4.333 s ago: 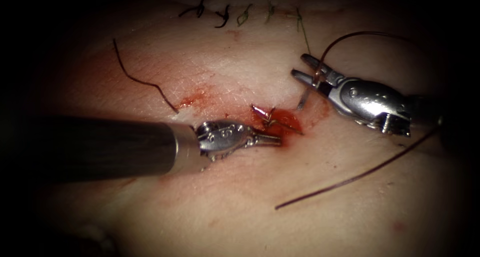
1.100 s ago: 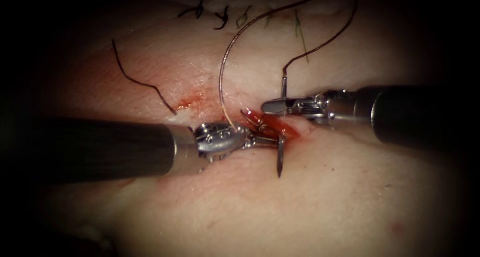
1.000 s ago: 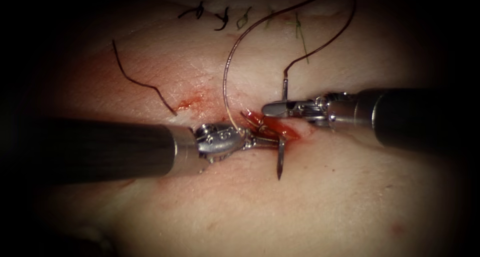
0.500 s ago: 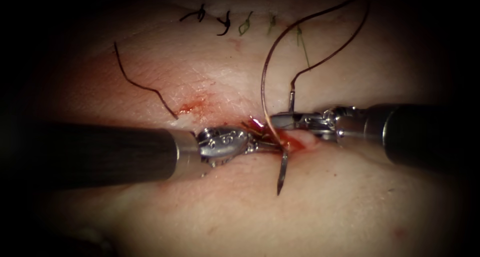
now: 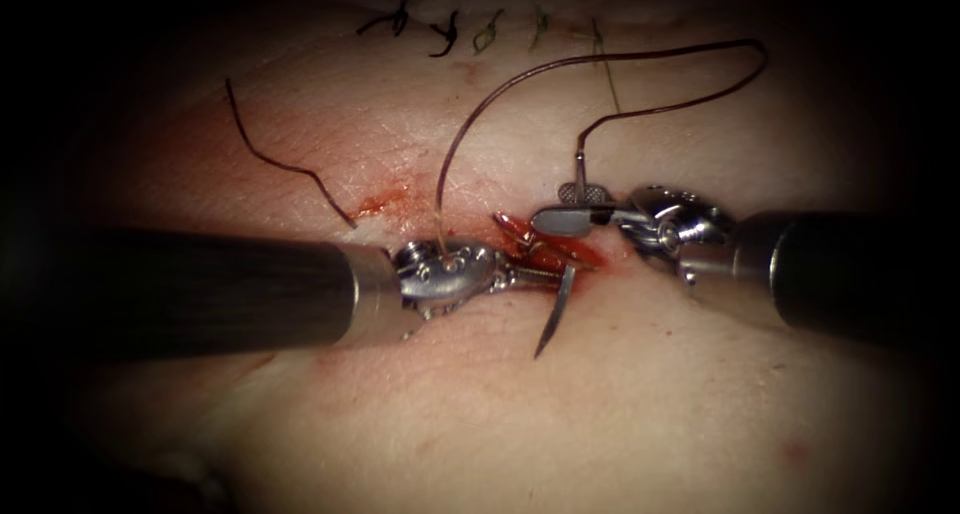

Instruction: Wound Closure

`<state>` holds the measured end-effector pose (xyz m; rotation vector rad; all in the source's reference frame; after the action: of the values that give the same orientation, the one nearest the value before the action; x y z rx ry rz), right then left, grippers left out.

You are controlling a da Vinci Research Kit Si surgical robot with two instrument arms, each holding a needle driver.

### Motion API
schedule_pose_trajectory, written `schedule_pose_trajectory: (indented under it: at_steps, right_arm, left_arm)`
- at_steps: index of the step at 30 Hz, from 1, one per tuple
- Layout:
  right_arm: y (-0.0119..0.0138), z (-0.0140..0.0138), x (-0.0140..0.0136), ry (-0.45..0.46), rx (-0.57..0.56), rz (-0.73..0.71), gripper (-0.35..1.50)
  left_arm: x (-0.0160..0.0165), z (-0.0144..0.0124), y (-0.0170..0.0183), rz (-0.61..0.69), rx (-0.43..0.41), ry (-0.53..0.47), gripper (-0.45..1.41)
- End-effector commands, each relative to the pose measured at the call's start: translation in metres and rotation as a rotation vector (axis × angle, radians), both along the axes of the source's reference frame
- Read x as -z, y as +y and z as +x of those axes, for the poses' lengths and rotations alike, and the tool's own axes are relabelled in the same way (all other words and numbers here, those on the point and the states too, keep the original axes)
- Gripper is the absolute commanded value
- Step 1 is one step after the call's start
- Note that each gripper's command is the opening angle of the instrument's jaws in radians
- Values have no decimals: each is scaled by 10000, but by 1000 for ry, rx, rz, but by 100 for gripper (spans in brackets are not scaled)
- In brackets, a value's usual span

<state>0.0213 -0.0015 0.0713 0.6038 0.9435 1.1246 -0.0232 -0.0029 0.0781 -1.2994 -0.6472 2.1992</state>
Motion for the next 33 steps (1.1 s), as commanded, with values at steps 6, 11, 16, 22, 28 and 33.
schedule_pose_trajectory:
  at_steps: [6,11,16,22,28,33]
  right_arm:
    - [17,6,16,0,45,-89,133]
    - [36,18,40,-7,75,-177,131]
    - [33,31,35,13,113,-195,116]
    - [25,35,18,-28,170,-213,115]
    - [33,12,17,-46,236,-287,-35]
    - [41,2,28,-53,181,-299,-35]
  left_arm:
    - [-5,-6,-6,2,-2,-1,2]
    - [-5,-7,-7,2,-2,-1,2]
    - [-5,-6,-7,2,-2,-1,2]
    - [-4,-5,-6,3,-4,-3,2]
    - [-3,-4,-6,4,-4,-4,2]
    - [-2,-4,-6,4,-5,-4,2]
